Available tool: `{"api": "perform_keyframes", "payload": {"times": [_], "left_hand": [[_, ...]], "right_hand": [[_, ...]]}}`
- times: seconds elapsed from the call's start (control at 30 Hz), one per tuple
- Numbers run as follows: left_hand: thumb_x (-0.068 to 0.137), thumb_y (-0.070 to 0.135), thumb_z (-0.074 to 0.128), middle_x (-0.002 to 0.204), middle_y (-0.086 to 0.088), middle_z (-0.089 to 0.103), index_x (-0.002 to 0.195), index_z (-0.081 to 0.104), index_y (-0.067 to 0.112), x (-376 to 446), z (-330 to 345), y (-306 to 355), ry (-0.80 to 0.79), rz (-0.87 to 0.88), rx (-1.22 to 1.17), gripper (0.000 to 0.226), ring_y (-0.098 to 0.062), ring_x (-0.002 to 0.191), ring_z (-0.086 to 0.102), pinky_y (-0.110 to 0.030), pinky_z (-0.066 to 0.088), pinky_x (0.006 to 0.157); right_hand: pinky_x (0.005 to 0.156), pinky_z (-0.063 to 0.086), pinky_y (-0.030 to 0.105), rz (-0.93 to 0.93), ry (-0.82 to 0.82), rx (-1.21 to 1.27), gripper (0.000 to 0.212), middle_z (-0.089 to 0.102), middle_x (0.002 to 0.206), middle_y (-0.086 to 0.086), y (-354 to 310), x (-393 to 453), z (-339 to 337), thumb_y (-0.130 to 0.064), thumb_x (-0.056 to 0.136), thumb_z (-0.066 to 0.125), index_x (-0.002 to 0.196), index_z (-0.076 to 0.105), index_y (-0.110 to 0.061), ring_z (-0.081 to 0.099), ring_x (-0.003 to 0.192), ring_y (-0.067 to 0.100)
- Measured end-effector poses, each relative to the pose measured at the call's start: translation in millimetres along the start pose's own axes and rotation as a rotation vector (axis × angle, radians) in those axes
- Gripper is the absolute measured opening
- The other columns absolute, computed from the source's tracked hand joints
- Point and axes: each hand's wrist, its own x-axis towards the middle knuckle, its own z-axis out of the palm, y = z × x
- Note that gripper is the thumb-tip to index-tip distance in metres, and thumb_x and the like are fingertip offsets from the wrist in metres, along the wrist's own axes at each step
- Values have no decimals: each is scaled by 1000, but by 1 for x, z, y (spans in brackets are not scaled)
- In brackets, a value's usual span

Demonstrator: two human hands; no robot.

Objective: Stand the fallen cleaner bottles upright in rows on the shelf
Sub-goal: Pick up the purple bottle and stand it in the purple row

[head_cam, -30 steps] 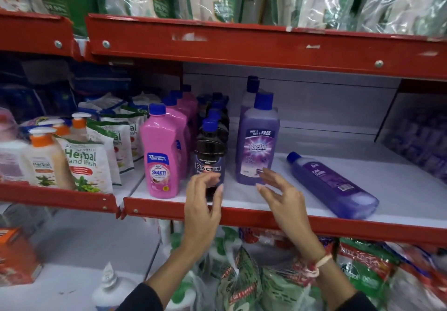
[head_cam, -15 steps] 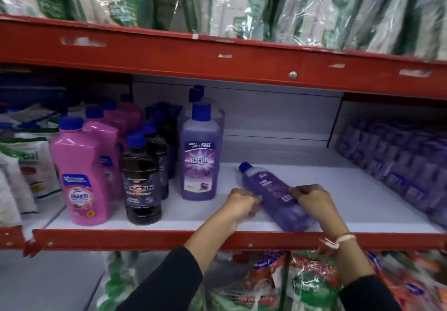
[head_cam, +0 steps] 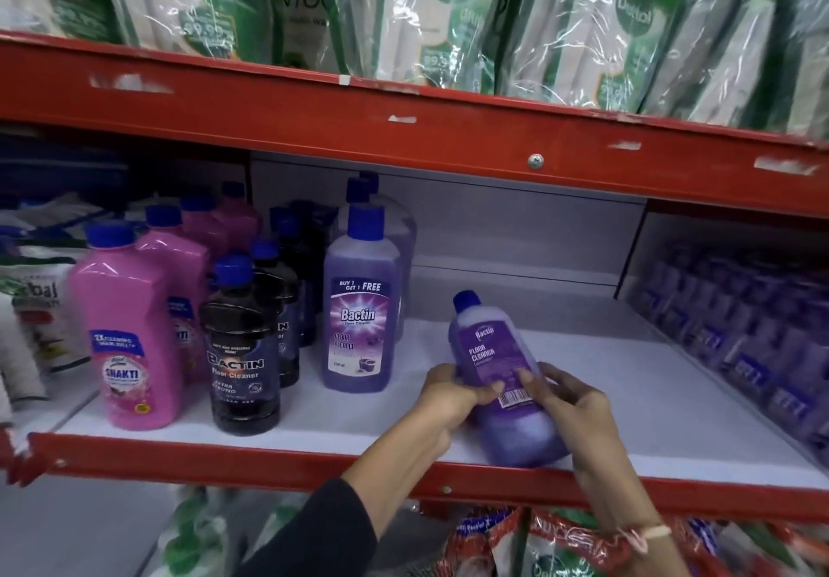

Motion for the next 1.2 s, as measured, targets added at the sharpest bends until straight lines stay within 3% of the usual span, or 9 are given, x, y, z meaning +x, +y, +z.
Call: {"api": "perform_keyframes", "payload": {"times": [0.17, 0.33, 0.47, 0.7, 0.8, 0.93, 1.03, 1.13, 1.2], "left_hand": [[71, -4, 75, 89, -2, 66, 117, 48, 18, -14, -17, 13, -2, 210, 44, 58, -15, 80, 65, -19, 54, 62], [67, -2, 78, 102, 2, 63, 105, 47, 31, -39, -54, 24, -9, 432, 169, 59, -15, 98, 64, -26, 57, 76], [64, -8, 78, 106, 0, 66, 107, 49, 28, -60, -91, 27, 22, 550, 168, 63, -14, 97, 67, -27, 58, 77], [64, -8, 78, 114, -8, 64, 109, 50, 26, -77, -136, 29, 90, 627, 136, 63, -17, 101, 67, -25, 58, 81], [63, -2, 80, 115, -4, 63, 109, 50, 30, -78, -141, 28, 102, 638, 168, 64, -11, 102, 66, -26, 57, 85], [67, -1, 79, 114, 0, 64, 110, 50, 32, -79, -148, 27, 74, 617, 213, 61, -9, 102, 67, -26, 57, 84], [75, 21, 74, 116, 3, 66, 111, 55, 30, -84, -148, 24, 80, 587, 215, 42, -6, 105, 65, -19, 55, 81], [90, 35, 51, 109, -3, 72, 106, 64, 21, -81, -146, 23, 157, 509, 92, 24, -17, 103, 68, -34, 56, 89], [93, 33, 48, 95, -4, 74, 89, 67, 17, -79, -148, 23, 225, 473, 20, 26, -23, 94, 69, -47, 52, 93]], "right_hand": [[57, 59, 17, -111, -84, 100, 46, 71, 108, 12, -9, -24, 13, -9, 81, 71, 126, 59, -7, 70, 84, 22], [76, 62, 32, -213, -164, 99, 57, 70, 116, -1, -6, -47, 35, -19, 73, 73, 128, 59, -20, 68, 106, 20], [85, 60, 40, -264, -214, 92, 58, 69, 119, -6, -4, -63, 61, -25, 67, 77, 122, 59, -30, 68, 106, 17], [83, 61, 32, -305, -300, 121, 53, 69, 118, -9, -2, -74, 109, -12, 72, 78, 118, 60, -30, 69, 105, 15], [83, 60, 29, -338, -299, 72, 56, 68, 119, -7, -2, -73, 113, -18, 67, 80, 119, 60, -28, 69, 105, 13], [69, 55, 9, -397, -138, -85, 43, 70, 109, -7, 3, -82, 111, -21, 69, 83, 108, 64, -22, 69, 98, 5], [62, 51, 3, -432, -23, -149, 34, 71, 107, -2, 9, -99, 113, -21, 75, 79, 106, 66, -17, 67, 95, 1], [62, 48, -1, -387, -93, -129, 48, 64, 115, -7, 10, -111, 118, -25, 77, 77, 123, 61, -22, 59, 93, -18], [65, 44, -5, -377, -167, -133, 57, 61, 118, -12, 5, -112, 122, -26, 77, 77, 130, 55, -26, 55, 94, -24]]}}
